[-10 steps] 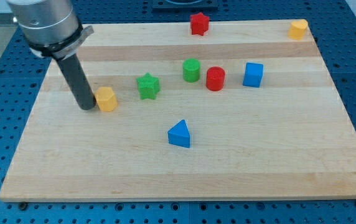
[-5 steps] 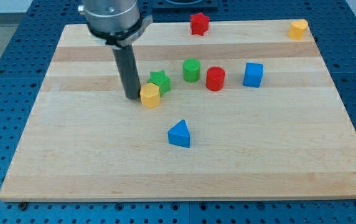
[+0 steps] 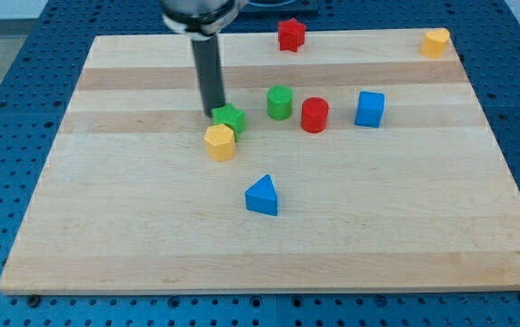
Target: Push yellow hexagon to the bottom of the red circle
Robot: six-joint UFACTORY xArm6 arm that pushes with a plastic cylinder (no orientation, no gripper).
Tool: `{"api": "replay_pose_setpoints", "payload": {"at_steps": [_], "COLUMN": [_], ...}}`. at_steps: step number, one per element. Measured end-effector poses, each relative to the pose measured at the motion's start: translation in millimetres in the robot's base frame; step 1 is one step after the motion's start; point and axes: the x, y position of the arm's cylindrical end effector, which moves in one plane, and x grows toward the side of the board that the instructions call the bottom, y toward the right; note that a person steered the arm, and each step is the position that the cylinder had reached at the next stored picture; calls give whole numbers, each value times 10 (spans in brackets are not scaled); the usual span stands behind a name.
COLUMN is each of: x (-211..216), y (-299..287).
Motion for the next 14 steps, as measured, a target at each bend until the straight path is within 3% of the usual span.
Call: {"api": "replay_pose_setpoints", "payload": {"at_steps": [2,4,14], "x": [276,615,595], "y": [-687,-885,990]}}
